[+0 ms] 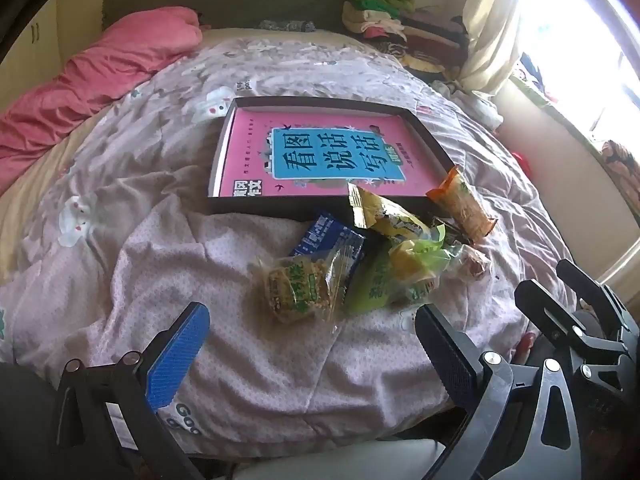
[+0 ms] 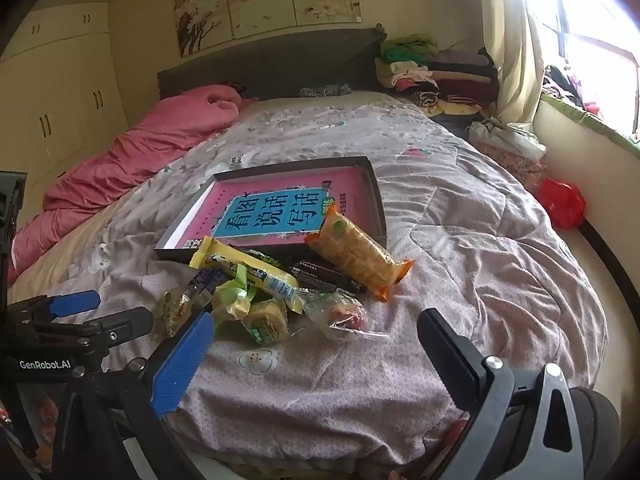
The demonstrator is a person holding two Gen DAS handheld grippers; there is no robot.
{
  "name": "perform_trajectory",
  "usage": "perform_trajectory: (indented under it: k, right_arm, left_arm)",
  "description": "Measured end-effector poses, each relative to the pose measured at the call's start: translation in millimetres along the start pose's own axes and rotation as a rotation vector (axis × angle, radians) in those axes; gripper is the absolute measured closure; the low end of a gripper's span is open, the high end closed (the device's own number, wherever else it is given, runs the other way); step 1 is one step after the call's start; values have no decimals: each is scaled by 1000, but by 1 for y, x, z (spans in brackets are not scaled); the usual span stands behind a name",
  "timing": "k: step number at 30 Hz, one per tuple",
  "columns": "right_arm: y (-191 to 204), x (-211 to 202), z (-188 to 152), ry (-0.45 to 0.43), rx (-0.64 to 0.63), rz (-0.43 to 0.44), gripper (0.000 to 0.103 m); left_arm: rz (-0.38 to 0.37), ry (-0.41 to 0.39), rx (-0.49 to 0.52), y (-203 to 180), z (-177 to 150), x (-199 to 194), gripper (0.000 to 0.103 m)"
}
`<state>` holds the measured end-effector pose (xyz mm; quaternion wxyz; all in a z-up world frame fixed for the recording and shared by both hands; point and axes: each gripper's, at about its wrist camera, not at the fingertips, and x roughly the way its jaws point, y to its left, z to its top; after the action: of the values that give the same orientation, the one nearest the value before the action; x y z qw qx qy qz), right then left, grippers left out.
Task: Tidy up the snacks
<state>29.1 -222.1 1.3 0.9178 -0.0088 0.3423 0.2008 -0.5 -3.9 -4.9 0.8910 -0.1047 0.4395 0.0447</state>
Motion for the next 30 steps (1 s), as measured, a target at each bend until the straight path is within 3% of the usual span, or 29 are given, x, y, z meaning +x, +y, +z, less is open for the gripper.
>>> perform_trajectory:
  k: [30]
  right_arm:
    - [2,0,-1,3,-11,-2,0]
  left_arm:
    - [-15,-2,15,-1,1,0,1]
